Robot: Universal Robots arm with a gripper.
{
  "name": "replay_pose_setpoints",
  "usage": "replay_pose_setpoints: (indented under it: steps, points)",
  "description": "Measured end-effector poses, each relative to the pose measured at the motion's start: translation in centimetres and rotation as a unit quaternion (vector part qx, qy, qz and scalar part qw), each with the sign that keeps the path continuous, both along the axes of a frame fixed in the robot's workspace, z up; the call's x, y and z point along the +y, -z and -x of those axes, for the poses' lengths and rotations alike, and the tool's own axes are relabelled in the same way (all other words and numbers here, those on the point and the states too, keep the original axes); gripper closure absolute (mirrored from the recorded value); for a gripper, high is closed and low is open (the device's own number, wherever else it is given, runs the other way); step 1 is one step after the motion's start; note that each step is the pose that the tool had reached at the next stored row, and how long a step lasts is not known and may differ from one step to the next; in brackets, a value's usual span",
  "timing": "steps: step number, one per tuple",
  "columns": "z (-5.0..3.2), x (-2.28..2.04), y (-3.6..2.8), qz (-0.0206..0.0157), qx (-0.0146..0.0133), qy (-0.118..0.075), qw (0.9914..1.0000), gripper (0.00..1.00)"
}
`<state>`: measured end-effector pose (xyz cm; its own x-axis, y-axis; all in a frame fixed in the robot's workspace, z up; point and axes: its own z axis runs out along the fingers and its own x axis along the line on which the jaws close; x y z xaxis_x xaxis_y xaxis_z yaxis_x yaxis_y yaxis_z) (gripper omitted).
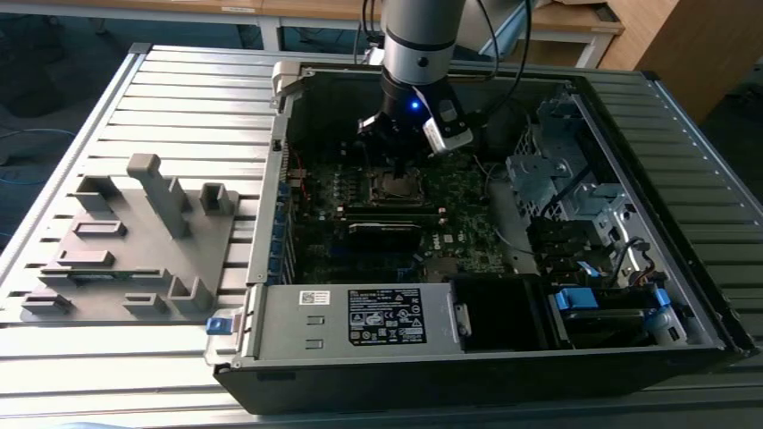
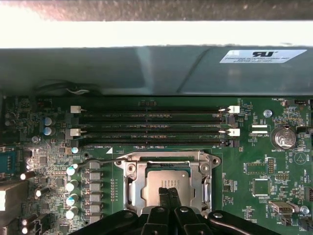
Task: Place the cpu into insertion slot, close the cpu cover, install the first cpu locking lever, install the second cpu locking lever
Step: 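Install the first cpu locking lever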
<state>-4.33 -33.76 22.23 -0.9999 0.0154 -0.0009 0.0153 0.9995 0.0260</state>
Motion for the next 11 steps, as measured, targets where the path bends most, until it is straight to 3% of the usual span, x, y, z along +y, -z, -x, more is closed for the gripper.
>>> replay_pose_setpoints:
  steps: [11]
  points:
    - [0.0,0.0,-0.47,0.0,0.0,0.0,1.0,0.89]
